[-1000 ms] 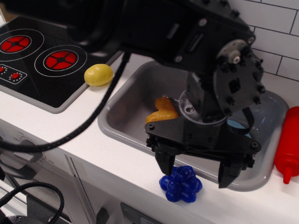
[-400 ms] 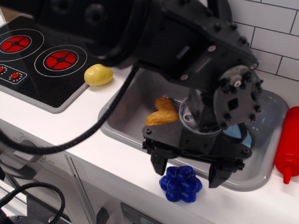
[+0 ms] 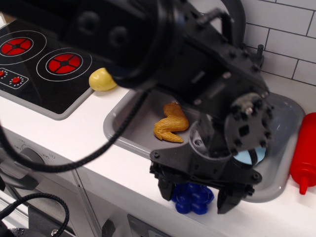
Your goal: Put blueberries on plate sink
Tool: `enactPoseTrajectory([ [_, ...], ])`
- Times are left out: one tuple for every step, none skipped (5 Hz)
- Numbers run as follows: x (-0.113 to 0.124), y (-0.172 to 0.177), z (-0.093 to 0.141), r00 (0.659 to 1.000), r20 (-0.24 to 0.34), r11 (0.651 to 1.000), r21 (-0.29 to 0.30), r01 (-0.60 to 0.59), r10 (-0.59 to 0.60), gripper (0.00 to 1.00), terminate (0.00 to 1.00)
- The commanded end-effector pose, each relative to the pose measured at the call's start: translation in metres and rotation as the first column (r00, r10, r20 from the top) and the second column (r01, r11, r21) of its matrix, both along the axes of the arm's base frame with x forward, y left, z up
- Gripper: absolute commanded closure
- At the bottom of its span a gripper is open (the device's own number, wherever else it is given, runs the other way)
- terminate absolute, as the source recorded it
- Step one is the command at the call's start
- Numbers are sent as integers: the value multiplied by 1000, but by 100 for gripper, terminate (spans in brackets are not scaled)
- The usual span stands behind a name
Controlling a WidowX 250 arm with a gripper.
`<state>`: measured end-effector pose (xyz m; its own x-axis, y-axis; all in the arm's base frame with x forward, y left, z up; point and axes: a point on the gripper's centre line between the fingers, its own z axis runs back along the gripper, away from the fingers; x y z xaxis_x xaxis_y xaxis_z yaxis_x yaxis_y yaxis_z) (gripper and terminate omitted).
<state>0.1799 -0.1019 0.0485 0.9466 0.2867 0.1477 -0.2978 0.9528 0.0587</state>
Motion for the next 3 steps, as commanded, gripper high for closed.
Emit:
enactPoseTrajectory([
  [4, -3, -4, 1000, 16, 1000, -23, 5, -5, 100, 0],
  [4, 0, 3, 999, 33, 999, -31, -19, 20, 100, 0],
  [9, 6, 16, 997, 61, 999, -36, -35, 37, 100, 0],
])
